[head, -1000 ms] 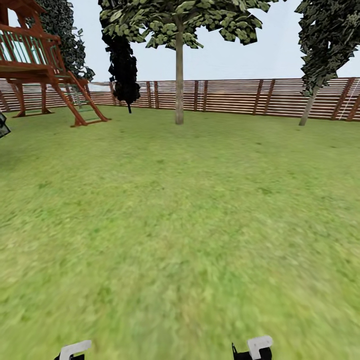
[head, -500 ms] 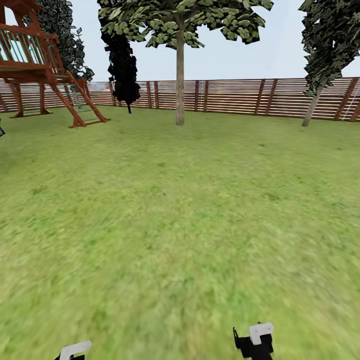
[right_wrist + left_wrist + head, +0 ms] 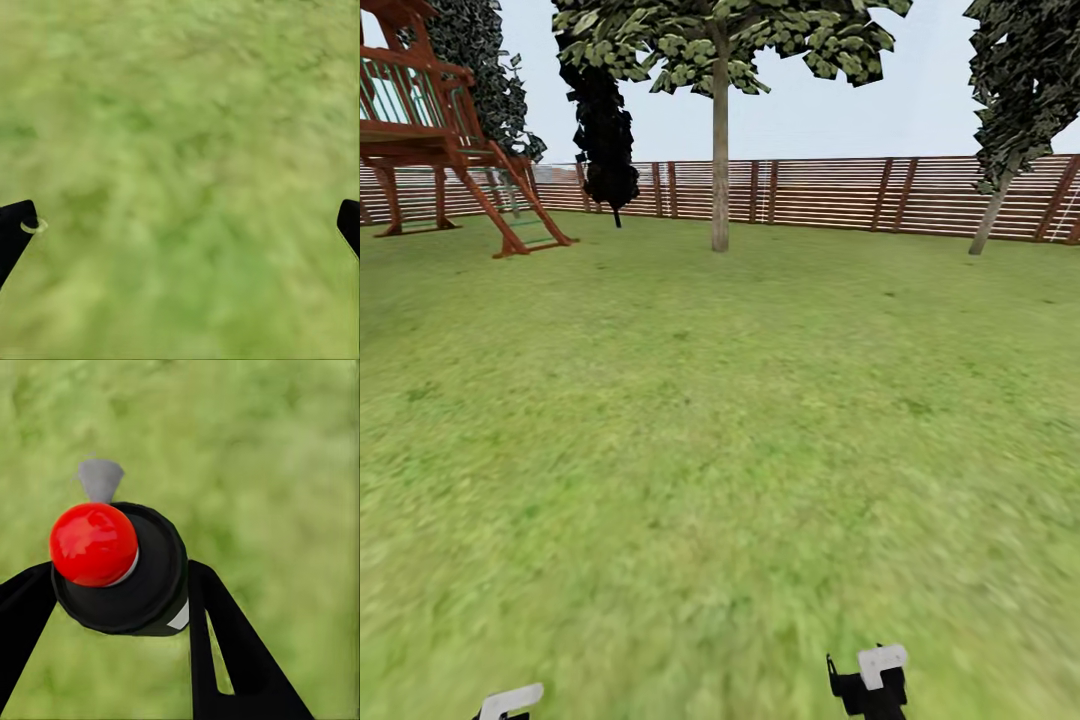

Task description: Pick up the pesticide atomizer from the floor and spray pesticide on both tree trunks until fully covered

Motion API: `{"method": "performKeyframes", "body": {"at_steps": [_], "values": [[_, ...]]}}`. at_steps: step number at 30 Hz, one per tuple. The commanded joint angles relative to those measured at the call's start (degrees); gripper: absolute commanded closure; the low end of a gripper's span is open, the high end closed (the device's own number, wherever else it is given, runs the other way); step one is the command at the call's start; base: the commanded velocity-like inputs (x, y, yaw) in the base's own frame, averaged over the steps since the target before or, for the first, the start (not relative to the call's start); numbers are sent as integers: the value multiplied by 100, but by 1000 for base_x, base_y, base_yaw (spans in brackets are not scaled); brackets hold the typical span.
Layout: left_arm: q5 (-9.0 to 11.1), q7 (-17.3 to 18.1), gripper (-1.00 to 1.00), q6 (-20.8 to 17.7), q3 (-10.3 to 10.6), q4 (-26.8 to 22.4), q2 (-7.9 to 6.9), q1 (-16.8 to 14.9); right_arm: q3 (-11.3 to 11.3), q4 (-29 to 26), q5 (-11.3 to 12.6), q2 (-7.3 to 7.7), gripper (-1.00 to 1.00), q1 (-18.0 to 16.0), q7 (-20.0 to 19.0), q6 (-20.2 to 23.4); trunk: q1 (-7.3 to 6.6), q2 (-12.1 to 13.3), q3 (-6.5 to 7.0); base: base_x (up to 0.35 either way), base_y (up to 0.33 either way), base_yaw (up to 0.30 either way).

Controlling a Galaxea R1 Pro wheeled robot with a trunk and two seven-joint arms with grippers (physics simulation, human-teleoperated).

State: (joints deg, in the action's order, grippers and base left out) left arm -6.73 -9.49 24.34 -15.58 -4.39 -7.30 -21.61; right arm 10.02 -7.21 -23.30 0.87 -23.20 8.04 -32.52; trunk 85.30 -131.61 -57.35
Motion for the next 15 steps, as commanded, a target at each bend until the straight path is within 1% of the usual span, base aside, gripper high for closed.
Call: {"method": "performKeyframes", "body": {"at_steps": [1, 6, 15], "values": [[-3, 0, 100, 0, 3, -1, 0, 4, 0, 0, 5, 0, -100, 0, 3, 0, 0, 0, 0, 339, 0, 0], [-4, 0, 100, 0, 3, -1, 0, 7, 7, 6, 26, -15, -100, 0, 5, 0, 0, 0, 0, 339, 0, 0], [-4, 0, 100, 0, 3, -1, 0, 8, 25, 0, 36, 15, -100, 0, 2, 0, 0, 0, 0, 340, 0, 0]]}}
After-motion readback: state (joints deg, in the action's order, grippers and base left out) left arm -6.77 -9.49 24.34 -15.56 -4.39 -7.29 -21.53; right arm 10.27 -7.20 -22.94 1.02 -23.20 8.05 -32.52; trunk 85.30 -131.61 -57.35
